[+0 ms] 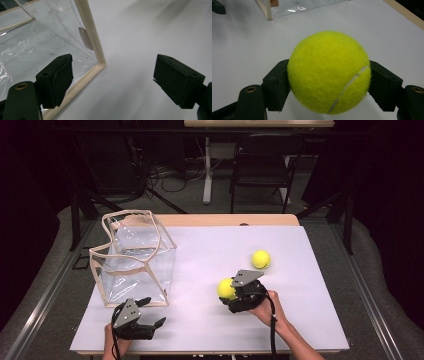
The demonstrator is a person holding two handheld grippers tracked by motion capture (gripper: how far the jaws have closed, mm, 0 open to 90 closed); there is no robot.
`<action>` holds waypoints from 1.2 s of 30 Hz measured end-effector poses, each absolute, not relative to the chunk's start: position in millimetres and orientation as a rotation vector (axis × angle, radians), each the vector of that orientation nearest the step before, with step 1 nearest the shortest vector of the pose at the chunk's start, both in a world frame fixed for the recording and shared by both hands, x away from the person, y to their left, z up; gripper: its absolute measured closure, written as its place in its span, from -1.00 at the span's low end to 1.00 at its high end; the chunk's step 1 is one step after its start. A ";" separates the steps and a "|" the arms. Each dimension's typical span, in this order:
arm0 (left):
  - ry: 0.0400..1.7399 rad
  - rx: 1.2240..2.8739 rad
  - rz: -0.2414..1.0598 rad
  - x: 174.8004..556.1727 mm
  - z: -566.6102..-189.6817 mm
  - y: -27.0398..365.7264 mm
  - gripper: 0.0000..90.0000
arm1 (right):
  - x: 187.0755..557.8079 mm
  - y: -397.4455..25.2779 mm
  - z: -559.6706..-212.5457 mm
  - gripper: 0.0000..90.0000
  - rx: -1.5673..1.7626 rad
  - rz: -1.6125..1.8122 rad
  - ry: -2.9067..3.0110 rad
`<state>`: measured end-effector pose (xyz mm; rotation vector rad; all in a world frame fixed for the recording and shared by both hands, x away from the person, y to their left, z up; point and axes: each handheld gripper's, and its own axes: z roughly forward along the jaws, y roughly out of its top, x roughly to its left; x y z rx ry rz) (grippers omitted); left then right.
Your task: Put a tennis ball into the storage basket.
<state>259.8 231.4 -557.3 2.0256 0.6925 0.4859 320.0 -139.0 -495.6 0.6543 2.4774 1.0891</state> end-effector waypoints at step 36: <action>0.690 2.020 0.488 259.5 -557.1 231.6 -0.65 | 338.2 -124.0 -480.8 -0.42 0.603 1.094 2.466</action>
